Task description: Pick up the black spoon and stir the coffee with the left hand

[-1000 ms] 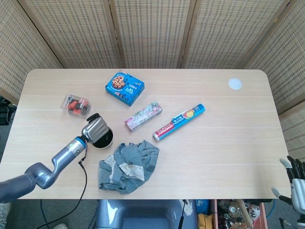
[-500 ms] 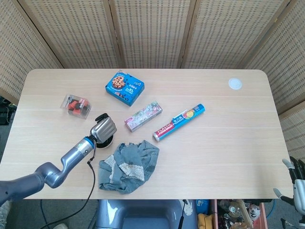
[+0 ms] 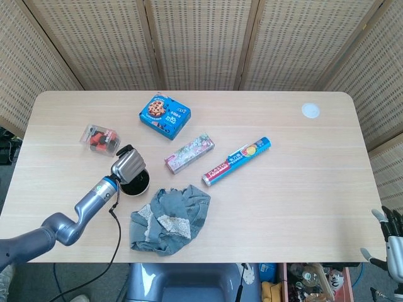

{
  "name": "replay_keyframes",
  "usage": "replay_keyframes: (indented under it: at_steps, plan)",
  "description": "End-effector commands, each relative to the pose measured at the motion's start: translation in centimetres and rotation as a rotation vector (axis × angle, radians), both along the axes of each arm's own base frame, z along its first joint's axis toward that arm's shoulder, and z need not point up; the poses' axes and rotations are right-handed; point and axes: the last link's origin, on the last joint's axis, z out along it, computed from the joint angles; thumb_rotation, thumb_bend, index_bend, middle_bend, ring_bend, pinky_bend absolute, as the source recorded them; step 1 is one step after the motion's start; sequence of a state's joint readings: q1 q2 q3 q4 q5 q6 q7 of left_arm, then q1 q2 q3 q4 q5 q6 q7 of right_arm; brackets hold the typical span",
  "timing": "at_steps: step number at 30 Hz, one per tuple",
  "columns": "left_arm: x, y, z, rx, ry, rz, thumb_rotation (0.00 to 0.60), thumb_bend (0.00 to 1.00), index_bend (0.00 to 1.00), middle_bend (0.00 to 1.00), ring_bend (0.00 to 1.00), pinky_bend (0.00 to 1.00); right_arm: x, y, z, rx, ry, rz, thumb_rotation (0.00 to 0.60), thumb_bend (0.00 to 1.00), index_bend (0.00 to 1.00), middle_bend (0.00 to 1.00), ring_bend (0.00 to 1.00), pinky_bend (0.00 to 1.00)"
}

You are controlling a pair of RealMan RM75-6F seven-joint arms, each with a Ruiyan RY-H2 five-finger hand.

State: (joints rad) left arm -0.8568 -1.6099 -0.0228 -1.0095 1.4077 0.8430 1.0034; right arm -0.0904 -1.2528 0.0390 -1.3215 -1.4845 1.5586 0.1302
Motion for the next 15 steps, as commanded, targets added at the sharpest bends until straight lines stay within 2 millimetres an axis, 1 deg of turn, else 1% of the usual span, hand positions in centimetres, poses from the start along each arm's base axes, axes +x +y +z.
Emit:
replay_keyframes:
  at_steps: [1,9,12,15]
  plan:
    - [-0.5,-0.6,0.6,-0.007,-0.017,0.007,0.6,0.42,0.7,0.85,0.71,0.72,0.0,0.0,0.0,0.0,0.0,0.003,0.6,0.21,0.17,0.16,0.0,0.0]
    - [-0.6,-1.5,1.2,-0.03,-0.026,-0.006,0.6,0.42,0.7,0.85,0.71,0.72,0.0,0.0,0.0,0.0,-0.003,0.006,0.6,0.21,0.17,0.16,0.0,0.0]
    - [0.0,-2.0,0.5,-0.056,-0.026,-0.024,0.6,0.42,0.7,0.85,0.71,0.72,-0.1,0.1,0.0,-0.003,-0.006,0.001,0.6,0.21,0.17,0.16,0.0,0.0]
    - [0.5,-2.1,-0.1,-0.062,-0.026,-0.03,0.6,0.42,0.7,0.85,0.71,0.72,-0.2,0.1,0.1,-0.005,-0.006,-0.002,0.6,0.21,0.17,0.16,0.0,0.0]
